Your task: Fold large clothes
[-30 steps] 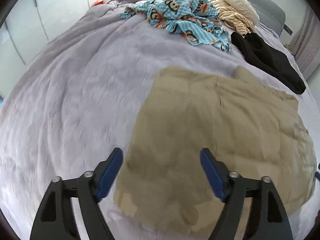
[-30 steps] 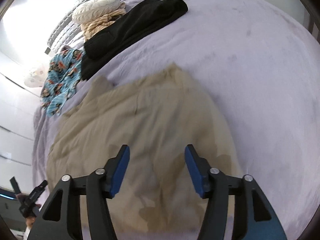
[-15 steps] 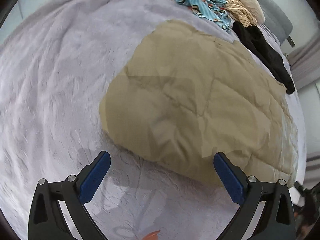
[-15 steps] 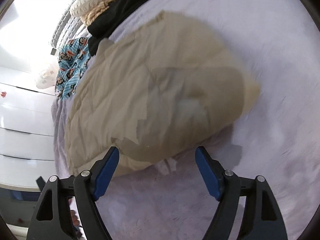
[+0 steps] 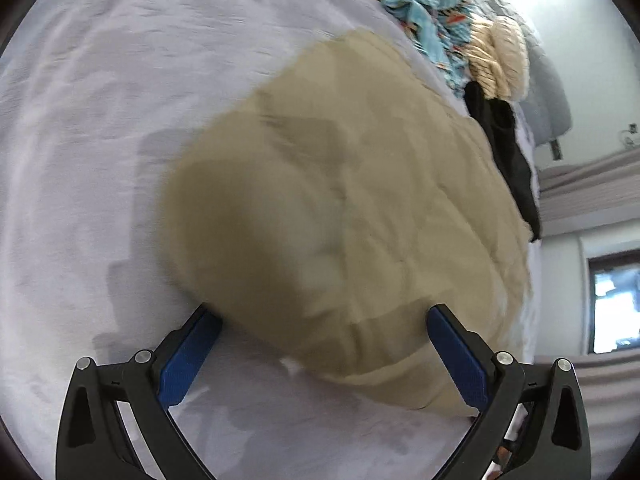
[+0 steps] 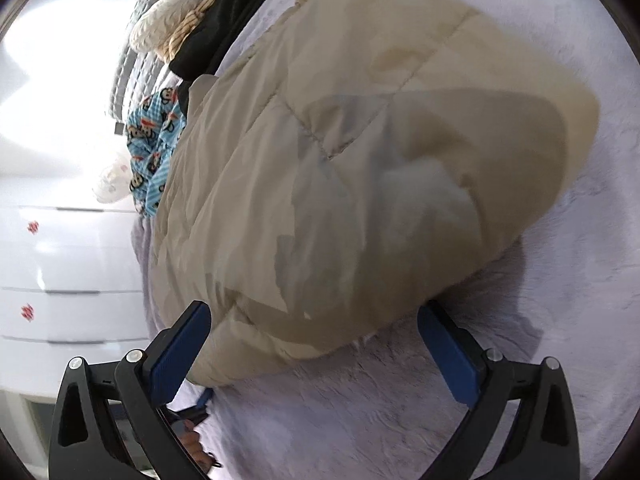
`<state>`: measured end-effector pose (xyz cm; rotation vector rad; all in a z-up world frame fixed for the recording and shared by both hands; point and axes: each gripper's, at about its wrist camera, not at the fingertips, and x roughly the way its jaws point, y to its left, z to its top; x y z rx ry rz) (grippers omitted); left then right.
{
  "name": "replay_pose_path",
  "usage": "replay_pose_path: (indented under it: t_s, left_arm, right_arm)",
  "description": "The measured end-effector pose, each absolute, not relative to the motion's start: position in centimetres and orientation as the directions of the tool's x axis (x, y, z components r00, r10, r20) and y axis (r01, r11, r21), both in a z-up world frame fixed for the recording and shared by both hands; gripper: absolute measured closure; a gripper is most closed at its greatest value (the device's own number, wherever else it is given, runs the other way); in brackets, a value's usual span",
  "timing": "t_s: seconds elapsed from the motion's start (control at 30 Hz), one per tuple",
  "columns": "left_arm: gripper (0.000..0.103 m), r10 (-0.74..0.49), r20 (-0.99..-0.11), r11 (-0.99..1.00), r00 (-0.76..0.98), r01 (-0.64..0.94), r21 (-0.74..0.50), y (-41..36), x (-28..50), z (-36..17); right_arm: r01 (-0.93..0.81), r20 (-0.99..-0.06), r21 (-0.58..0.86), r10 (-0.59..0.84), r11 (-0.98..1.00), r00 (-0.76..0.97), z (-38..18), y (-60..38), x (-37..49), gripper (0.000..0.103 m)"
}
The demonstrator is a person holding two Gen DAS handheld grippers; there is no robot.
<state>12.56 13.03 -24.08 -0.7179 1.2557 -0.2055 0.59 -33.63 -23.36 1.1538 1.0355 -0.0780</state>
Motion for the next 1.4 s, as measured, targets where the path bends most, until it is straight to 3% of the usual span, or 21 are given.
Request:
replay_pose_path:
  t_s: [0.17,0.43,0.5,0.53,0.57,0.6,0.67,0.77,1.07,1.4]
  left_arm:
    - [0.000,-0.547,-0.766,0.737,0.337,-0.241,-0.632,11.4,15.0,-24.8]
    - [0.001,-0.474,-0.769,0.698,0.428,-0.350,-0.625,11.4,18.4,-25.2]
    - [0.024,-0.446,-0.783,0.708,0.434,-0.365,-0.605,11.5,18.7,-25.3]
    - [0.033,-0.440,-0.786,0.716,0.434,-0.359,-0.599,11.6,18.7,-25.0]
    - [0.051,-0.450,-0.777,0.715,0.441,-0.343,-0.609,11.6,18.7,-24.7]
    - [0.065,-0.469,-0.761,0.709,0.448,-0.322,-0.627,11.7,18.5,-24.3]
    - [0.076,-0.464,-0.756,0.735,0.461,-0.276,-0.620,11.4,18.3,-23.2]
    - [0.083,-0.414,-0.765,0.816,0.493,-0.171,-0.552,10.3,17.3,-20.3]
    - [0.085,-0.421,-0.734,0.861,0.533,-0.021,-0.509,10.4,12.0,-14.8]
    - [0.085,-0.455,-0.786,0.876,0.419,0.051,-0.480,14.3,2.0,-13.8]
  right_arm:
    - [0.509,-0.632,0.775,0.493,0.376,0.598,-24.2,-33.4,2.6,0.000]
    - [0.502,-0.543,0.833,0.525,0.234,0.656,-26.6,-34.8,6.0,0.000]
    - [0.521,-0.536,0.832,0.527,0.193,0.660,-27.1,-35.2,6.2,0.001]
    - [0.533,-0.538,0.827,0.523,0.176,0.661,-27.1,-35.2,6.2,0.006]
    - [0.542,-0.543,0.823,0.521,0.171,0.659,-27.1,-35.3,6.3,0.025]
    - [0.556,-0.552,0.814,0.523,0.168,0.649,-27.3,-35.3,6.3,0.035]
    - [0.563,-0.545,0.813,0.537,0.150,0.644,-27.5,-35.3,6.4,0.058]
    - [0.539,-0.545,0.821,0.536,0.187,0.644,-26.5,-35.0,6.7,0.073]
    - [0.455,-0.492,0.862,0.583,0.223,0.646,-23.3,-34.4,5.3,0.080]
    - [0.485,-0.564,0.820,0.566,0.304,0.601,-20.0,-30.1,-1.3,0.080]
